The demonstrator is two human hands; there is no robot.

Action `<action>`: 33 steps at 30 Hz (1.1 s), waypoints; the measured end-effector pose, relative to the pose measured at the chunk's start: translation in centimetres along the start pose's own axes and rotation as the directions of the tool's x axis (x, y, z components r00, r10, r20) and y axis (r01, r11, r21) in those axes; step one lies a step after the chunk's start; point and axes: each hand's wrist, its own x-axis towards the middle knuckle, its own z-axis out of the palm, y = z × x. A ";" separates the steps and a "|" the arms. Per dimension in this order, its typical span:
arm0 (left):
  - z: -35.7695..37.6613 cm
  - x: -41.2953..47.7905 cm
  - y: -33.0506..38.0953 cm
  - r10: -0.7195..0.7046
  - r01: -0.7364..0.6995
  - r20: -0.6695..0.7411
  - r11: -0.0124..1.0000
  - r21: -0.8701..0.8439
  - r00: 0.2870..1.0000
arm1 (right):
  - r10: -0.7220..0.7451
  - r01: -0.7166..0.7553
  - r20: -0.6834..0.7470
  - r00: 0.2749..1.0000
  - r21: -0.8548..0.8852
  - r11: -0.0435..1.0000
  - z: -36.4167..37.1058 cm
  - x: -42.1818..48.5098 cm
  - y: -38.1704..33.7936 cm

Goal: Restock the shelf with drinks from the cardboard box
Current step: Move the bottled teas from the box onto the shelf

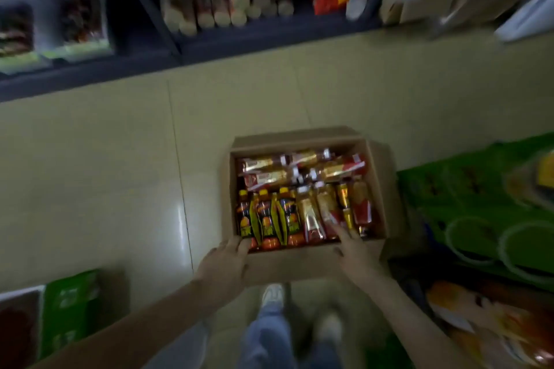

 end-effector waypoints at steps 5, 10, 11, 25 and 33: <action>8.0 10.2 0.1 -0.082 0.083 0.024 0.995 -0.047 0.996 | -0.057 0.068 0.059 0.997 -0.205 0.976 6.2 9.8 6.2; 15.0 17.7 1.8 -0.005 -0.003 -0.037 0.975 -0.221 0.999 | -0.055 0.083 0.095 0.994 -0.327 0.942 9.8 17.9 10.7; 16.0 18.7 2.1 -0.004 -0.007 -0.049 0.973 -0.232 0.999 | -0.036 0.065 0.095 0.995 -0.317 0.946 10.3 18.7 11.3; 17.7 19.5 -0.7 0.080 -0.122 -0.130 0.927 -0.355 0.988 | 0.001 -0.002 -0.004 1.000 -0.042 0.999 8.1 21.0 10.9; 14.8 20.0 1.2 -0.087 0.117 0.078 0.690 -0.714 0.993 | 0.243 -0.286 0.153 0.958 0.571 0.770 5.9 19.6 10.7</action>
